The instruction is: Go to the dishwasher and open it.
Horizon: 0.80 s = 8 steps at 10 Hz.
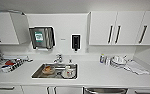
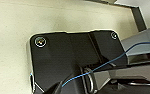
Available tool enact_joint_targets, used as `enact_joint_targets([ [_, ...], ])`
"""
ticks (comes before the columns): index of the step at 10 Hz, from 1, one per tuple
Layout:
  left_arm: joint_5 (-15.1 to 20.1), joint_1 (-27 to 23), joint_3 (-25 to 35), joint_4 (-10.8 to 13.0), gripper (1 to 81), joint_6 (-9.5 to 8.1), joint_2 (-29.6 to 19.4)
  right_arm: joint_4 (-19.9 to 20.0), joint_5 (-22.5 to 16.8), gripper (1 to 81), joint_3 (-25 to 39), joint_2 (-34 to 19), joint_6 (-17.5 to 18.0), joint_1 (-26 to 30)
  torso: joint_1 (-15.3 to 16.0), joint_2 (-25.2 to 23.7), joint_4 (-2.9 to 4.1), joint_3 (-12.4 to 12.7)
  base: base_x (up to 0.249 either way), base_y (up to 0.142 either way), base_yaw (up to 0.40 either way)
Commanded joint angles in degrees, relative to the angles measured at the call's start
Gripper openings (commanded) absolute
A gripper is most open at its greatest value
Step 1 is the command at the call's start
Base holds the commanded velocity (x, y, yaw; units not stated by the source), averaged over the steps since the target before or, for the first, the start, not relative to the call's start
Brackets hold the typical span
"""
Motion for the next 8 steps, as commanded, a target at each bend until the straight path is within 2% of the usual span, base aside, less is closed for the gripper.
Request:
enact_joint_targets([
  [1,0.8,-2.9,7.5,-0.3,81.1,-0.17,-7.7,0.5,-3.0,81.1,11.0,-8.3,1.6,3.2,3.7,-5.7,0.0,0.0,0.0,0.0,0.0],
  [2,-0.3,-2.9,9.9,-0.4,81.1,-0.17,-9.9,0.8,-3.1,81.1,15.2,-12.0,3.1,3.4,3.8,-5.9,0.0,0.0,0.0,0.0,0.0],
  [4,-0.5,-3.3,14.1,-0.3,81.1,-0.17,-13.1,0.9,-3.0,81.1,24.0,-19.5,3.7,3.5,5.1,-8.1,0.0,0.0,0.0,0.0,0.0],
  [6,-0.5,-3.6,17.1,-0.4,81.1,-0.26,-15.6,1.0,-2.2,81.1,29.9,-24.9,3.8,3.6,7.4,-11.8,0.0,-5.4,0.0,0.0,0.0],
  [8,-0.5,-3.9,21.8,-0.3,81.1,-0.18,-19.4,1.0,-2.1,81.1,33.8,-28.8,3.9,5.0,9.5,-15.1,0.0,-7.6,0.0,0.0,0.0],
])
